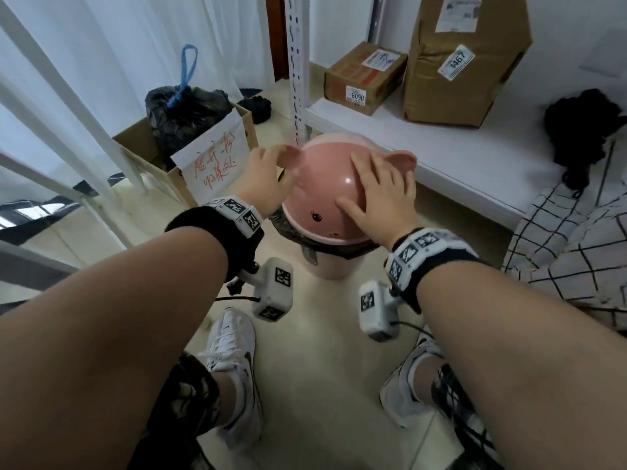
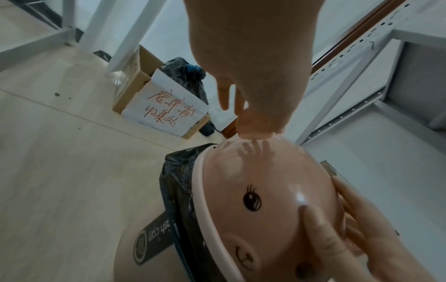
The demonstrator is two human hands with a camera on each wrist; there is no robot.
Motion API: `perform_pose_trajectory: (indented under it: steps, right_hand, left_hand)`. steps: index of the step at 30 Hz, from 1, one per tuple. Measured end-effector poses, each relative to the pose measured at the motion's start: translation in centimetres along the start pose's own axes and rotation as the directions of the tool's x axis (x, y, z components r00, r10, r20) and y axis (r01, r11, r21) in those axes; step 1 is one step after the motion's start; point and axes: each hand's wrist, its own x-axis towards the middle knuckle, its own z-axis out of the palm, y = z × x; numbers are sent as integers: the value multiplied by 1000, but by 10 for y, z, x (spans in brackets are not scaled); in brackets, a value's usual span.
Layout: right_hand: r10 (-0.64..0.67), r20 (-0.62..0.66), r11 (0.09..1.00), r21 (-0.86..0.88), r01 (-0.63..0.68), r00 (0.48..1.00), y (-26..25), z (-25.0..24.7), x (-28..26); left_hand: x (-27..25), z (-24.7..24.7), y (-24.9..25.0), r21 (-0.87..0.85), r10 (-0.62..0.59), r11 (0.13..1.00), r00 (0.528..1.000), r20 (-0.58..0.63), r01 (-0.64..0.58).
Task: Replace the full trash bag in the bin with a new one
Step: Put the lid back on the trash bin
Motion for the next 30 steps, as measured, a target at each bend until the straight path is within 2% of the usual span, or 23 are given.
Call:
perform_pose_trajectory:
  steps: [3,5,8,12,15,17,22,26,30]
  right_hand:
    - [24,-24,999,-21,-25,999,2,4,-16]
    - [18,-38,1000,-14,-19,999,3,-4,-11]
    - [28,-53,999,33,-27,998,3,-10,-3]
    - [84,21,978,190,-87,996,7,-6,-1]
    - [126,66,976,171,-136,990,20,-10,8]
    - [149,94,979,123,-160,984,31,-17,19]
    - [225,107,970,69,-234,968,61,-34,43]
    - [244,93,966,64,-251,965,70,-36,46]
    - [249,104,961,102,-259,963,63,-46,41]
  left_hand:
    - [-9,8,10,17,-82,997,983,163,80]
    - [-13,9,18,35,-63,998,970,235,56]
    - [-11,12,22,-16,2,1000,970,243,2]
    - [4,18,24,-112,-20,992,963,269,52]
    - [26,20,31,-137,-14,988,934,357,67]
    - [42,21,40,-101,9,994,916,400,34]
    - [68,43,66,-8,98,994,900,424,-104]
    - [77,48,77,-20,98,995,894,437,-99]
    - [76,39,84,78,78,990,913,400,-119]
